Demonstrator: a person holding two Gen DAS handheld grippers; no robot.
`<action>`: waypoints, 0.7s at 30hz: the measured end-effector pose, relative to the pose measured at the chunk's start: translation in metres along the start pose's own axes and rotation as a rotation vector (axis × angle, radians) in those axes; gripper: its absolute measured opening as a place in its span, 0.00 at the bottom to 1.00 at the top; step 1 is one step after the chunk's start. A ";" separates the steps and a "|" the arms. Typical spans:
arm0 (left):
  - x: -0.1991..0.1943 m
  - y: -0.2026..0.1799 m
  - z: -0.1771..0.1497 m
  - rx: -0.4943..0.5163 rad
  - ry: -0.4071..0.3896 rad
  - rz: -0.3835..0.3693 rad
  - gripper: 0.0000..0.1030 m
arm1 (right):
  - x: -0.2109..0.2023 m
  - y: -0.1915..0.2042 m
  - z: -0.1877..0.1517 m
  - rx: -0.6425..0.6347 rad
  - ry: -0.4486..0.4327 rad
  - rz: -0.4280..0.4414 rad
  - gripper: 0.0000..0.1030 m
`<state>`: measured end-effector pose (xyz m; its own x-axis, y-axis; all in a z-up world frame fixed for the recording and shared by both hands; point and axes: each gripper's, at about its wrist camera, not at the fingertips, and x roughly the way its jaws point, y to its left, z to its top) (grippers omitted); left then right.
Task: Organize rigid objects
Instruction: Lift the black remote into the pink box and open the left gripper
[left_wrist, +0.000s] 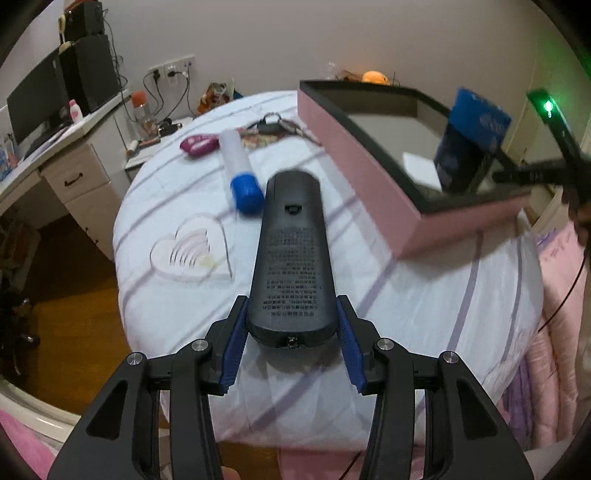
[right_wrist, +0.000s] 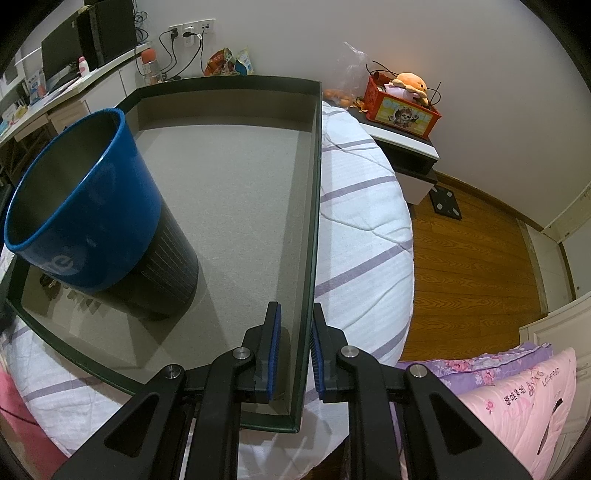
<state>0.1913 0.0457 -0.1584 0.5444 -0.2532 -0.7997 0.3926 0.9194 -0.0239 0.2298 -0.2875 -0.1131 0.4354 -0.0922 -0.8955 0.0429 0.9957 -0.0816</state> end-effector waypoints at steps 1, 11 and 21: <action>0.001 0.001 -0.002 -0.007 0.007 -0.008 0.46 | 0.000 0.000 -0.001 0.000 0.000 0.001 0.16; 0.017 0.010 0.026 -0.052 -0.020 -0.042 0.81 | 0.000 0.000 -0.002 0.002 0.001 0.000 0.16; 0.049 0.005 0.048 -0.042 0.015 -0.025 0.47 | 0.000 0.000 -0.001 0.001 0.001 0.000 0.16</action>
<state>0.2555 0.0234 -0.1695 0.5232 -0.2719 -0.8077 0.3742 0.9248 -0.0689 0.2284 -0.2875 -0.1135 0.4346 -0.0923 -0.8959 0.0436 0.9957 -0.0814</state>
